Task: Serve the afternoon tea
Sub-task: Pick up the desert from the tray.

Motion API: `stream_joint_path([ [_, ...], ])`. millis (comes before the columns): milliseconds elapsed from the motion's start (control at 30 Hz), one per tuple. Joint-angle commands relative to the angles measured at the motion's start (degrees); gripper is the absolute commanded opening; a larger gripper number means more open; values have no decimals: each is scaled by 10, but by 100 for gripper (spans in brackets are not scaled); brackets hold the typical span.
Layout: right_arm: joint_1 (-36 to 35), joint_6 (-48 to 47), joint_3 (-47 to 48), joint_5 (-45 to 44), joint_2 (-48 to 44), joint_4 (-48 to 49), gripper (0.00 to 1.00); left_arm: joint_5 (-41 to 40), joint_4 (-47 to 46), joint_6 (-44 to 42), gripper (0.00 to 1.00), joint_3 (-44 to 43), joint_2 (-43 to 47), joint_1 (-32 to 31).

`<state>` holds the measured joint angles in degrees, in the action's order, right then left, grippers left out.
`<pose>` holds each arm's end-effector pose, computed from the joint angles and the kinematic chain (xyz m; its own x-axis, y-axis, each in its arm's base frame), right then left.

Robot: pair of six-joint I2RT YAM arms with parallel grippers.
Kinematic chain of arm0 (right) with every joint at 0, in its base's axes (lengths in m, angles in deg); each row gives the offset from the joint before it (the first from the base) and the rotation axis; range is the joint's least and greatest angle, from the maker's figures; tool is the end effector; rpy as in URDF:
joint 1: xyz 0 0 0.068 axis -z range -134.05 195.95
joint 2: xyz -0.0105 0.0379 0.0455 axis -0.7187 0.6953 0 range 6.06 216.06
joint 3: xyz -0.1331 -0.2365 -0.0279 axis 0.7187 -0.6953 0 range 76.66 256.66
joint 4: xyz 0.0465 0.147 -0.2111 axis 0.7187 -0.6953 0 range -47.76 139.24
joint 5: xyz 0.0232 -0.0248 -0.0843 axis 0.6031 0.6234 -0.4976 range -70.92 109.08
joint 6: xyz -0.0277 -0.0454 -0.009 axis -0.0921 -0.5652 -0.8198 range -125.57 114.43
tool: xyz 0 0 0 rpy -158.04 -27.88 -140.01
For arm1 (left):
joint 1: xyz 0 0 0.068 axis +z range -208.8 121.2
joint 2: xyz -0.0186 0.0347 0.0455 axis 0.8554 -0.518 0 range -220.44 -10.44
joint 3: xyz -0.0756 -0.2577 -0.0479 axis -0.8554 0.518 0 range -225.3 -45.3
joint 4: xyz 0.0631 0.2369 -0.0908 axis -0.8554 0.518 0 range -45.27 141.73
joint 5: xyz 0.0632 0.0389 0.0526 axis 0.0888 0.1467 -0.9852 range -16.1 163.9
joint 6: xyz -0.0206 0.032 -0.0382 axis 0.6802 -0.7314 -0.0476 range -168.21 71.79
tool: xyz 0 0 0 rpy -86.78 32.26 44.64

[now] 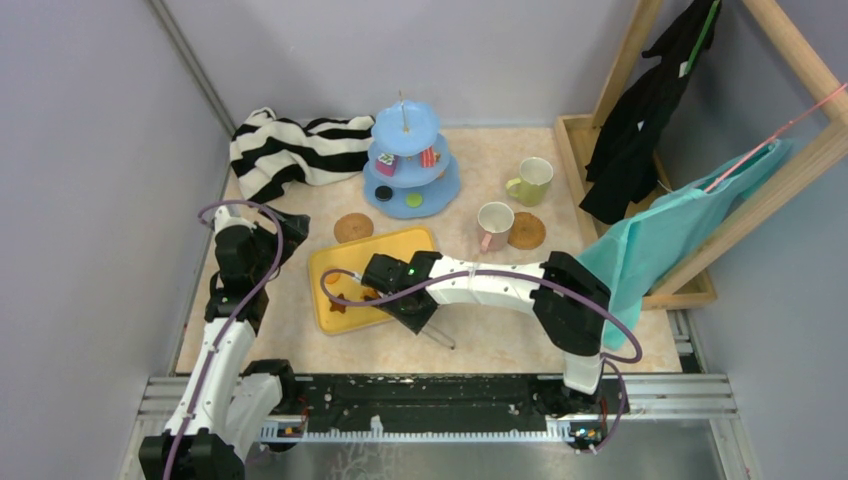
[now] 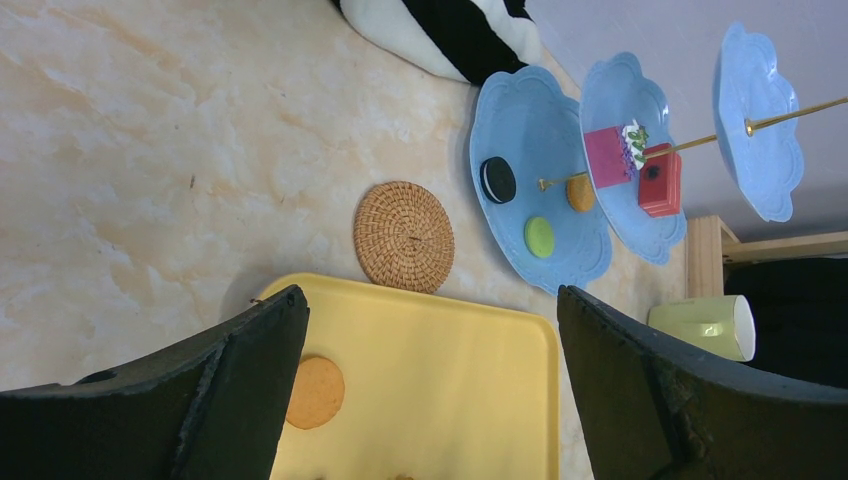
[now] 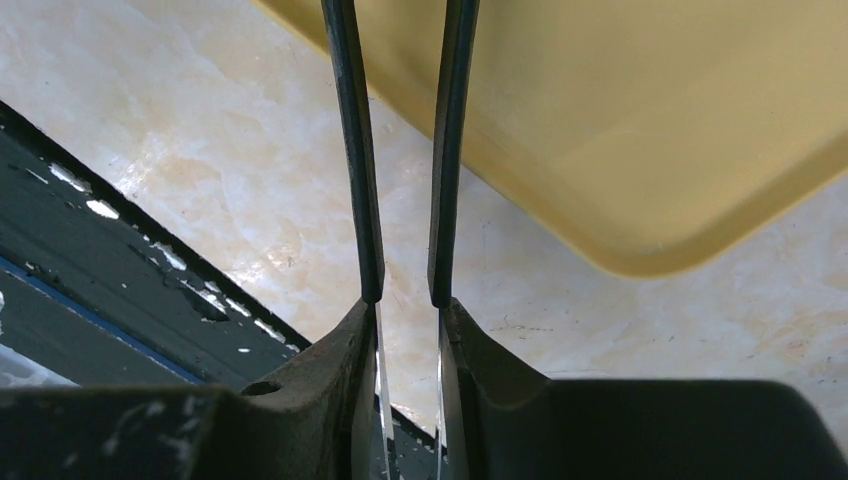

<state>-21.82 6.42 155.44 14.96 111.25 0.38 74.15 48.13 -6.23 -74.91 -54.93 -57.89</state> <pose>0.1397 0.3350 0.2072 -0.5483 -0.7937 -0.2632 -0.8203 0.5717 -0.0152 0.1880 0.0027 0.2591 -0.2254 -0.6725 -0.7050 -0.2184 0.7401 -0.6361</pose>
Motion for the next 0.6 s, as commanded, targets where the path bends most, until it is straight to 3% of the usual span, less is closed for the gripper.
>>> stream_joint_path([
  [0,-6,-1,24,-16,-4,0,15,6,-19,1,99,3,7,3],
  [267,-6,5,11,-26,-26,12,2,6,-19,0,99,2,3,4],
  [567,-5,14,10,-49,-73,18,0,9,-21,1,99,3,1,5],
])
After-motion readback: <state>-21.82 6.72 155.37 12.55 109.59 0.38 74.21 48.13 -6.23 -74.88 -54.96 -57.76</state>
